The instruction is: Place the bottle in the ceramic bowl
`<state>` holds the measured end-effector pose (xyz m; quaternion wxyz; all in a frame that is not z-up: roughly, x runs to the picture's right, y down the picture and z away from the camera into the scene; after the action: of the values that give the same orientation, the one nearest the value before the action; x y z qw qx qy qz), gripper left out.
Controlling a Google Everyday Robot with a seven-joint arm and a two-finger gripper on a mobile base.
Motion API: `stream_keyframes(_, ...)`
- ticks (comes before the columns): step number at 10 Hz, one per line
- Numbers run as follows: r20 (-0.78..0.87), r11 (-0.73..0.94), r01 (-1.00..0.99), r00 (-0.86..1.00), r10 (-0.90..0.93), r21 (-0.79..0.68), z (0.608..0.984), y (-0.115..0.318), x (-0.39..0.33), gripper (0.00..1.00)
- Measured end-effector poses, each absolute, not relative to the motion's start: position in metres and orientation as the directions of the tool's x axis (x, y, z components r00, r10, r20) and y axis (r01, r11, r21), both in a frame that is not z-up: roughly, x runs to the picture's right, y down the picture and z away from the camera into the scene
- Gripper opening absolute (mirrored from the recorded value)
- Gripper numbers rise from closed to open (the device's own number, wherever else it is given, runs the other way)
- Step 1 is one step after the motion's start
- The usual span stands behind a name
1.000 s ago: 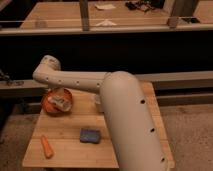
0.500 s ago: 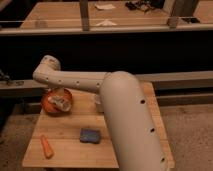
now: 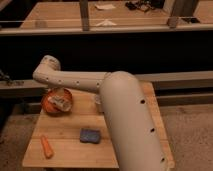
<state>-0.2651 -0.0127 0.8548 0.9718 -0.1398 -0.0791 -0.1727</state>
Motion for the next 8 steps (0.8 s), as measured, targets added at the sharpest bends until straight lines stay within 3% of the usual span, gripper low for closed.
stream_keyframes(8,0.202,0.901,0.359,0.928,-0.314,-0.246,0.8556,-0.0115,-0.2653,0.54)
